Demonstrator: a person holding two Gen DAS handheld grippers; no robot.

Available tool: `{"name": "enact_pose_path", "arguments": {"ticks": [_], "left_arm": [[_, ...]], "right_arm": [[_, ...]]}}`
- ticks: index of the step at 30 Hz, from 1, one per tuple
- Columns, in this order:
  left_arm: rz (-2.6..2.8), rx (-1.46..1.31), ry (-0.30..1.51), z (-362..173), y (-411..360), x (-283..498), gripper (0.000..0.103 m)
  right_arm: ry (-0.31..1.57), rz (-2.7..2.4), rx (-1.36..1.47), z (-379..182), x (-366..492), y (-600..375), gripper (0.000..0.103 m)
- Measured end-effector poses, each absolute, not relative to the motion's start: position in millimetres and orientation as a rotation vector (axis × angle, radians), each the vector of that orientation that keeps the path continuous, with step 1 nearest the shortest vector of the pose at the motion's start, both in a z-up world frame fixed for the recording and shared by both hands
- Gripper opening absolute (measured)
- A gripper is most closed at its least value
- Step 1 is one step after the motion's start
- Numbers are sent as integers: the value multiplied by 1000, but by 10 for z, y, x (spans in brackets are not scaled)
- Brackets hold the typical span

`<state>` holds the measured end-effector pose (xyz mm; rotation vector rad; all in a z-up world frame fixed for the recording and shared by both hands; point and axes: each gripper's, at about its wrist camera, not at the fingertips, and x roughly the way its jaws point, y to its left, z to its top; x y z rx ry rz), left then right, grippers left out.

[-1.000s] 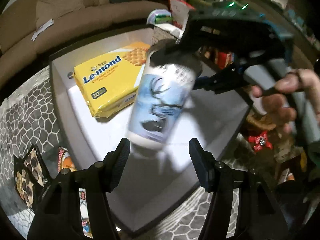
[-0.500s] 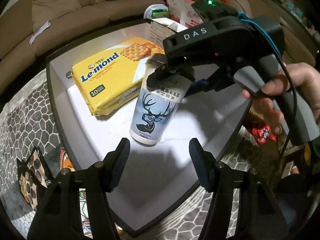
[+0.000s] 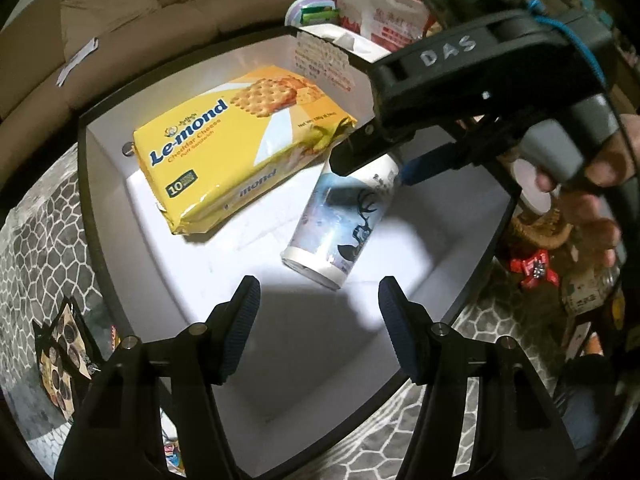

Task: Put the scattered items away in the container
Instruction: 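Release the cup into the box beside the cracker pack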

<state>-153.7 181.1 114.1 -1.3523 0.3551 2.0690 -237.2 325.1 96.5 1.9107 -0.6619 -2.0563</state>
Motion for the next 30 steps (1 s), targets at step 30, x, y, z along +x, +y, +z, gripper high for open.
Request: {"name": "enact_pose_path", "arguments": {"ticks": [30], "left_arm": [[1857,-1558,-144,810,1984,-1813,74]], "right_arm": [[181,-2161,1938,849,-2953,2625,78]]}}
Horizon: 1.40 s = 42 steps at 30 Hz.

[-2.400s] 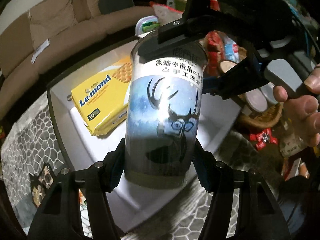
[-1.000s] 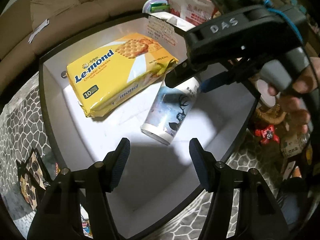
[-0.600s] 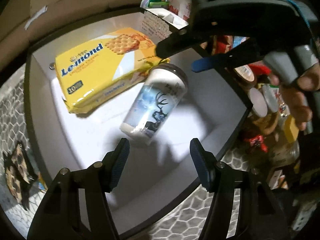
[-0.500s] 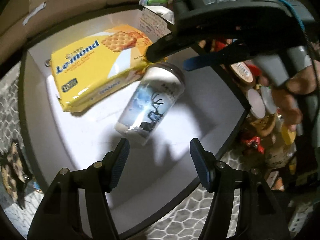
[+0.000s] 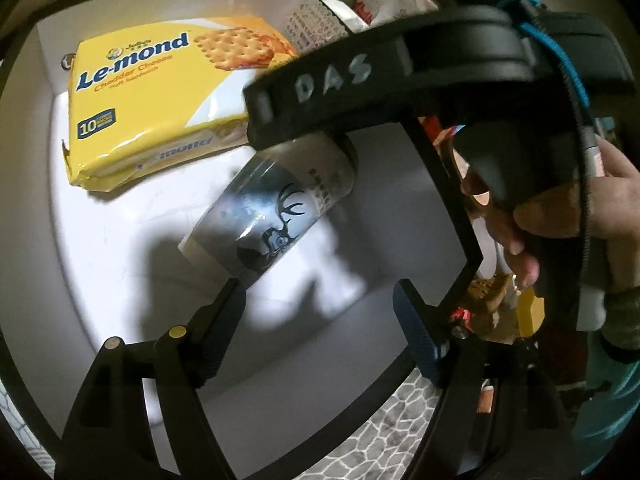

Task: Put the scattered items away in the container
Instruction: 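Release the cup into the box beside the cracker pack, then withdraw both grippers from the box back over the table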

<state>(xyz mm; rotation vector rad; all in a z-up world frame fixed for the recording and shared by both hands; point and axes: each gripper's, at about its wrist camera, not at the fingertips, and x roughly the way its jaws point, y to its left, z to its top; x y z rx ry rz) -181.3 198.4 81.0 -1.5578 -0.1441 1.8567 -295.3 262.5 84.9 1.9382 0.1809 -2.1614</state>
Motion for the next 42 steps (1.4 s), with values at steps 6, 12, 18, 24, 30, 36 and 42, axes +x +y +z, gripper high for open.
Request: {"name": "enact_pose_path", "arguments": {"ticks": [6,12,18,24,30,36,42], "left_arm": [[1872,-1594,-158,747,1941,-1834,78],[1867,-1591,-188,734,2027,-1978,81],[1878,-1600,-218,768,1970,-2013,81],[1919,-1611,-183,822,1838,-1953,81],[1953,-1544,-183,1040,1640,-1737,81],[2006,-1448,-91,1363,1441,-1324,82],[2057,-1402,-87,1567,1131,-914,82]], "right_arm": [[362,-2114,1947,776,-2864,2517,73],[290,-2067,1974,837,-2749,2687,68],[304,-2038,1984,912,-2601,2810,66],[260,-2134,1897,1200,-2526,2923,66],[190,-2193,1836,1430,-2392,3069,67],[124,-2227,1775,1639,-2108,3128,67],[20,-2245,1700,1764,-1816,3165,67]]}}
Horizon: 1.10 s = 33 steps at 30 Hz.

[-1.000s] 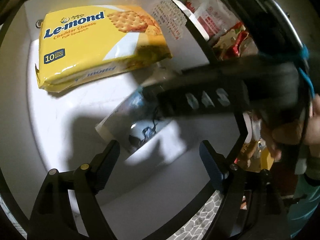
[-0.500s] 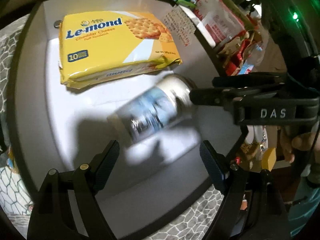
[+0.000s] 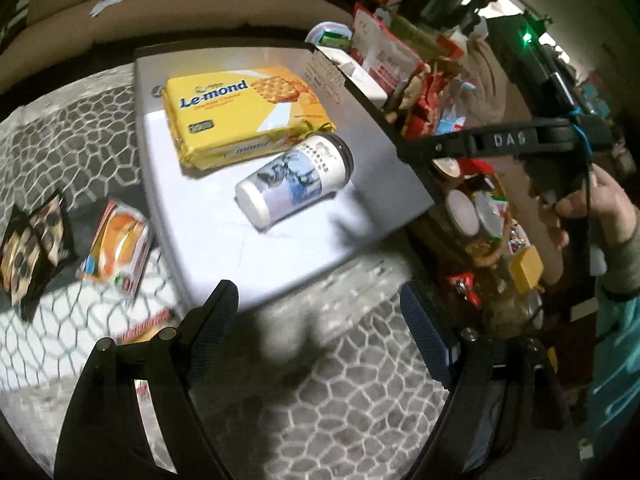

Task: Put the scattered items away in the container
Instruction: 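Withdraw both grippers from the box back over the table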

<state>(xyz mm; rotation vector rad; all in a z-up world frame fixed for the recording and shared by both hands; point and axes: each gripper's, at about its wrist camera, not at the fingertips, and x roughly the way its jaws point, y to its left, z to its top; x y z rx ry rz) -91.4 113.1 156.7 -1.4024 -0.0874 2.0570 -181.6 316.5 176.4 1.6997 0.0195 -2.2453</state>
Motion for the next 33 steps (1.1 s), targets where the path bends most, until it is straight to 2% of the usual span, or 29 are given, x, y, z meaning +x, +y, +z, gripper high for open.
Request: {"name": "enact_pose_path", "arguments": {"ticks": [4,8,15,21,33], "left_arm": [[2108,-1388,-55,1594,907,-624,82],[2183,-1355,-48,1609,762,-481,82],[2288,-1234,-6,1713,722,-429,87],[2266,-1254,-68,1539,571,-563,87],[2277,-1335,-192,1194,165,-704,87]], "right_arm": [[-103,-2182,1680,1754,-1693,3027,67],[-133,-2122,1749,1513,-1773,2741,67],[80,-2064,2001,871,-2104,2291,67],[129,-1979,2112,535,-2364,2023,67],[-244,-1957,2076,444,-2583,2071,67]]}}
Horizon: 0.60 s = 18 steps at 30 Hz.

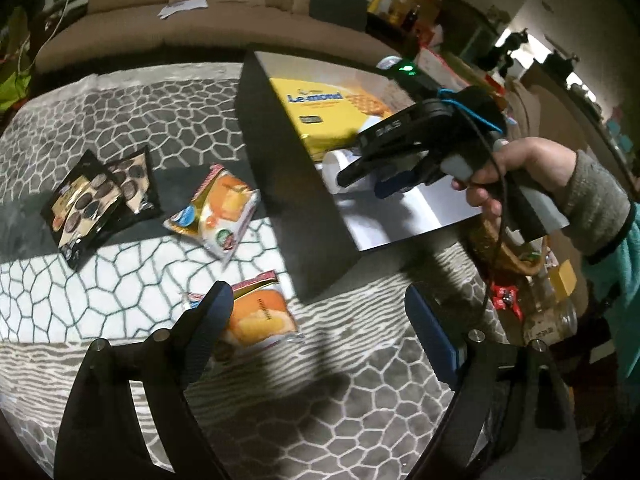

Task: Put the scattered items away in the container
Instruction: 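Withdraw both grippers from the box back over the table, then move the right gripper toward the black cookie packs on the cloth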

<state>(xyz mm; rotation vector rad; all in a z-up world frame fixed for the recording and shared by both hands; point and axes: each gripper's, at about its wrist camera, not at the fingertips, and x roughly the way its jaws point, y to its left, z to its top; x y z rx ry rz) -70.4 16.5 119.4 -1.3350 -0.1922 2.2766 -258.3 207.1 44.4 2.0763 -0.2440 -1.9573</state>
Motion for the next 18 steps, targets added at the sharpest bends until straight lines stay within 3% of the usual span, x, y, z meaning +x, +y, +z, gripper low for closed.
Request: {"name": "enact_pose_path", "arguments": {"ticks": [7,11,13,15,16,18], "left_arm": [[2312,-1387,-233,1136,-104,-690,89],[2348,-1393,-279,1182,-227,-663,93],[2368,-1386,-295,1240,-254,-633,93],[2384,-1368,-297,1322,-265,-597,98],[2397,-1361,-289,1368,-266,-575,103],[2430,-1347,-270,1474,-300,-533,103]], "right_arm": [[-326,-1959,1940,823,-2328,2202,68],[-266,-2063,1810,1229,-2114,2265,83],[-253,-2098,1740,1421,-2016,2316,85],[-209,-2149,1678,1589,-1885,2256,103],[-188,-2173,1656,1619,-1793,2266,103],[-160,-2193,1617,1727,-1728,2256,103]]}}
